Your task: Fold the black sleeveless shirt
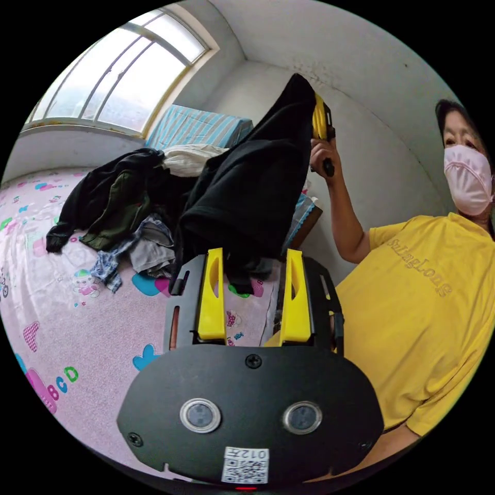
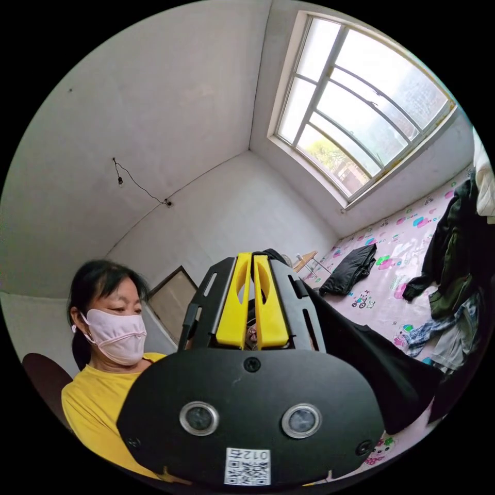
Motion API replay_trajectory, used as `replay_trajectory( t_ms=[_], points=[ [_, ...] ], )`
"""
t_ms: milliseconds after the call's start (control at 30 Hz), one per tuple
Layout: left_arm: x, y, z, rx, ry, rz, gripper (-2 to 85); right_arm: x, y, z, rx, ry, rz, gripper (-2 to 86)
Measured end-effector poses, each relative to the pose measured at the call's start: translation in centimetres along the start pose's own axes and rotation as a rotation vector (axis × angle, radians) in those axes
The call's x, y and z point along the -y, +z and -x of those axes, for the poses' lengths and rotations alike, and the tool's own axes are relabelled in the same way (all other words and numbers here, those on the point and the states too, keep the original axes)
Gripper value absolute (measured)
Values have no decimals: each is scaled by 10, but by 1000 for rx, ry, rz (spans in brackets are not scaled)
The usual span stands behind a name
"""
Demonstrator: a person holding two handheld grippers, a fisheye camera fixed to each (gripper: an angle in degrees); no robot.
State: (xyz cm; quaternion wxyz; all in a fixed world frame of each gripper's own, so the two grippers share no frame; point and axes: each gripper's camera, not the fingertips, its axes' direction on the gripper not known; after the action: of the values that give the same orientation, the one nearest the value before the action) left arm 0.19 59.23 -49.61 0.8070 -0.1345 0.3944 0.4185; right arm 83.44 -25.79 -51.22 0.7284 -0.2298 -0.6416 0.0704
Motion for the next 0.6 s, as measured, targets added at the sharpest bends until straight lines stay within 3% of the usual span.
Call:
replay_trajectory(
  t_ms=[133, 367, 600],
  points=[
    [-26, 11, -37, -30, 31, 62, 144, -14, -5, 22, -35, -18, -9, 9],
    [-40, 21, -111, 237, 153, 63, 122, -28, -1, 56, -79, -52, -47, 8],
    [-48, 50, -153, 142, 247, 135, 110, -38, 18, 96, -99, -101, -64, 8]
  ],
)
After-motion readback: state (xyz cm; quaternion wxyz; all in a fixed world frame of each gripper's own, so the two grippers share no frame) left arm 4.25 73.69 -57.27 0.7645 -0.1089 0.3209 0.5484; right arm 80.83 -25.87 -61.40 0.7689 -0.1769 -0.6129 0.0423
